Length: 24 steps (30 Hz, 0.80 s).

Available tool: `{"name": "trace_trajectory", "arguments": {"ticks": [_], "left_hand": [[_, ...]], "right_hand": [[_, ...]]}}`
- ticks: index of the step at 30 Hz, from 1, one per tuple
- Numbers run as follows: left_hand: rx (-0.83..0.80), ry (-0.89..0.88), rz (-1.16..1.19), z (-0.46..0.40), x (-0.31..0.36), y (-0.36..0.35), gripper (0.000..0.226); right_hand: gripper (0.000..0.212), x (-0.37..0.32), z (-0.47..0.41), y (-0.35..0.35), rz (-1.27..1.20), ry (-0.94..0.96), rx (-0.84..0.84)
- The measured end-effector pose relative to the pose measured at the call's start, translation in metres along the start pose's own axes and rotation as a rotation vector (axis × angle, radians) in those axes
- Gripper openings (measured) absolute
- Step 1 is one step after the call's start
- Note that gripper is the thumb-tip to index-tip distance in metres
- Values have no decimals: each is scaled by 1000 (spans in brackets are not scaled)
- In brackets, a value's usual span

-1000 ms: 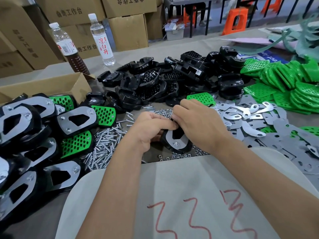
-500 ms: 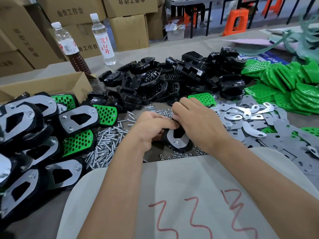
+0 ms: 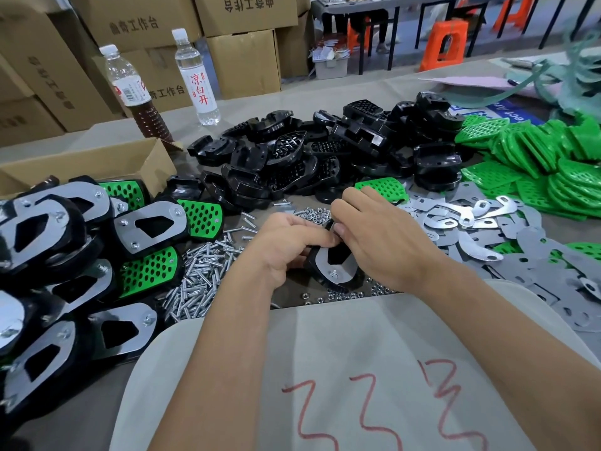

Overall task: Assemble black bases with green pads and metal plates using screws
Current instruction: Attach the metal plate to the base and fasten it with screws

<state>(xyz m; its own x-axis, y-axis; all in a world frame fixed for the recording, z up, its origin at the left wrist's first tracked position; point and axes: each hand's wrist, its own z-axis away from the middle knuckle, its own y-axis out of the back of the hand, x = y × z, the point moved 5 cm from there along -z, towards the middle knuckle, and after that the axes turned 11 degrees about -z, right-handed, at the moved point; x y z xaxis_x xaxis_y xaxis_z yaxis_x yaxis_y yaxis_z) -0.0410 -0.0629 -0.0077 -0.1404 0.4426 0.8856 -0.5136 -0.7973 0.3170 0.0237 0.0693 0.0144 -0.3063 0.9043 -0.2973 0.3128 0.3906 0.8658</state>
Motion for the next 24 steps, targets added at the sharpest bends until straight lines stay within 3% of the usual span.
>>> {"name": "trace_trajectory", "arguments": {"ticks": [5, 15, 18, 21, 24], "left_hand": [[-4, 0, -10, 0, -1, -1, 13], [29, -17, 5, 3, 4, 3, 36], [64, -40, -17, 5, 9, 3, 17], [92, -80, -14, 4, 10, 2, 23], [101, -170, -17, 6, 15, 1, 23]], "right_hand": [[17, -1, -2, 0, -9, -3, 3], [23, -8, -3, 1, 2, -41, 107], [25, -9, -4, 3, 56, -80, 128], [29, -11, -9, 0, 126, -111, 61], [31, -17, -6, 9, 180, -95, 217]]}}
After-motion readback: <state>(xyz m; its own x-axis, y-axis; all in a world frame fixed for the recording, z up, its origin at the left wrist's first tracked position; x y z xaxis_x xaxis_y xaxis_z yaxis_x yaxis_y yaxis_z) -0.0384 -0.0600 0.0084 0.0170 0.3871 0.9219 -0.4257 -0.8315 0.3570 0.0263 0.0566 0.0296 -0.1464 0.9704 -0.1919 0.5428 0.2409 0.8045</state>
